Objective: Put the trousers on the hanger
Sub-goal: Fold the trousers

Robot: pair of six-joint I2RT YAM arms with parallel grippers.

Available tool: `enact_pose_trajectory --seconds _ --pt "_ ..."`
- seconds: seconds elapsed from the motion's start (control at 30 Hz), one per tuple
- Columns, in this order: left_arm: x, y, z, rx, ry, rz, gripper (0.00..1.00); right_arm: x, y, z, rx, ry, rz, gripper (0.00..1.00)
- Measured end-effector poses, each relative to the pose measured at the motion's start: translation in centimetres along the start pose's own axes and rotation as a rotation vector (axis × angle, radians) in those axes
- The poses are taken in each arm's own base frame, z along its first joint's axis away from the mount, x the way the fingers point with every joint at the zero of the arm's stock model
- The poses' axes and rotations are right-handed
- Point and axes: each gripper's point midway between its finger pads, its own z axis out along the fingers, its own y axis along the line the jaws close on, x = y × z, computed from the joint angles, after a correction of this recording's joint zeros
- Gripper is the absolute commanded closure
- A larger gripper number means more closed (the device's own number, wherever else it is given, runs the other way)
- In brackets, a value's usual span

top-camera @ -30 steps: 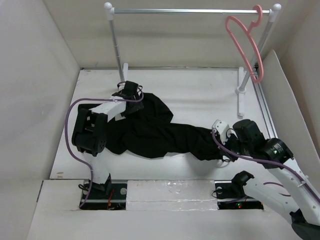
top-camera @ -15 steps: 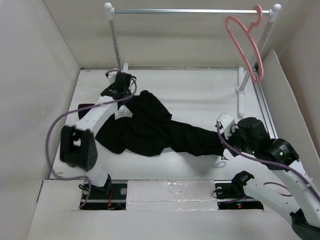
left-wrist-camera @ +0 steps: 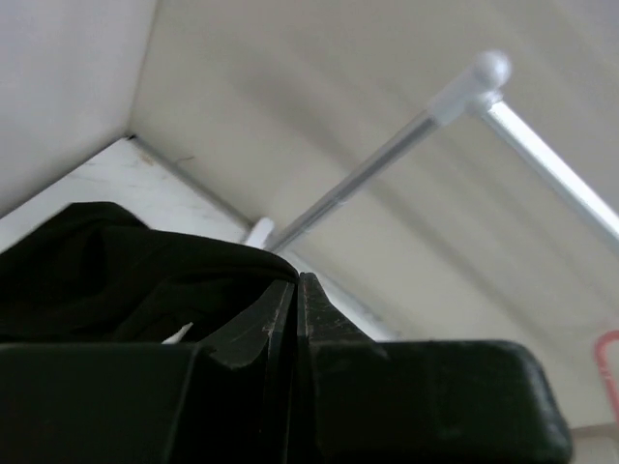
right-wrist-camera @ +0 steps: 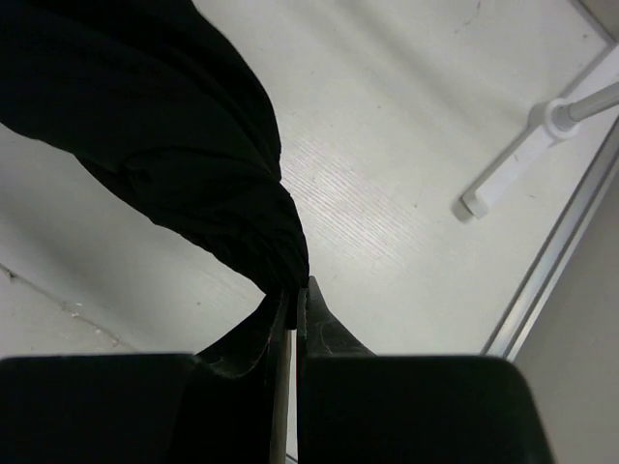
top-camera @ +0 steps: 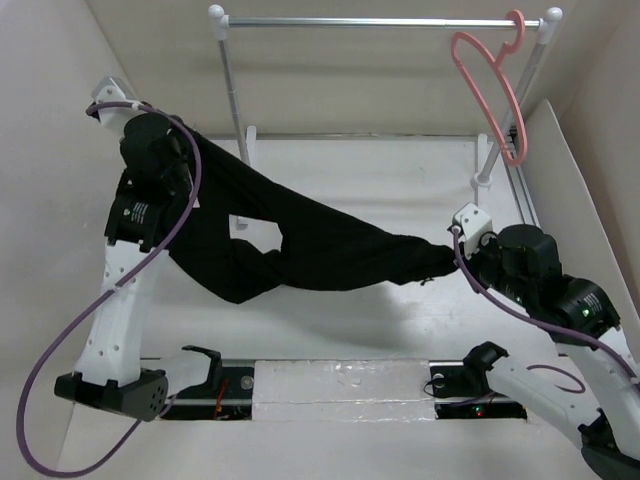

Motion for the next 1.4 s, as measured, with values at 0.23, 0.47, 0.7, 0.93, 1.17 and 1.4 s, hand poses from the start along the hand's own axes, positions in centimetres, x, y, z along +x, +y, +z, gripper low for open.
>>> enact_pose_trajectory --seconds 0.23,0.47,0.7,0.93,1.17,1.4 --pt "7.3 3.1 6.6 -0.155 0.109 0.206 1.0 0.2 -0.9 0.4 0.042 0.029 -0.006 1.0" --pt "11.5 2.5 14.0 -0.172 0.186 0.313 0.79 -0.4 -2.1 1.4 0.083 0.068 -0.003 1.0" --pt "18.9 6.7 13.0 -0.186 0.365 0.41 0.13 1.1 -2.8 0.6 0.132 0.073 0.036 1.0" --pt "26.2 19.4 4.2 -0.394 0.602 0.472 0.26 2.9 -2.2 1.5 0.113 0.132 0.033 1.0" --pt "21.9 25.2 0.2 -0.524 0.468 0.135 0.38 3.1 -2.1 1.4 0.108 0.127 0.017 1.0" --pt "27.5 34.9 -4.5 -0.785 0.625 -0.069 0.41 3.4 -1.8 1.7 0.085 0.136 0.002 1.0"
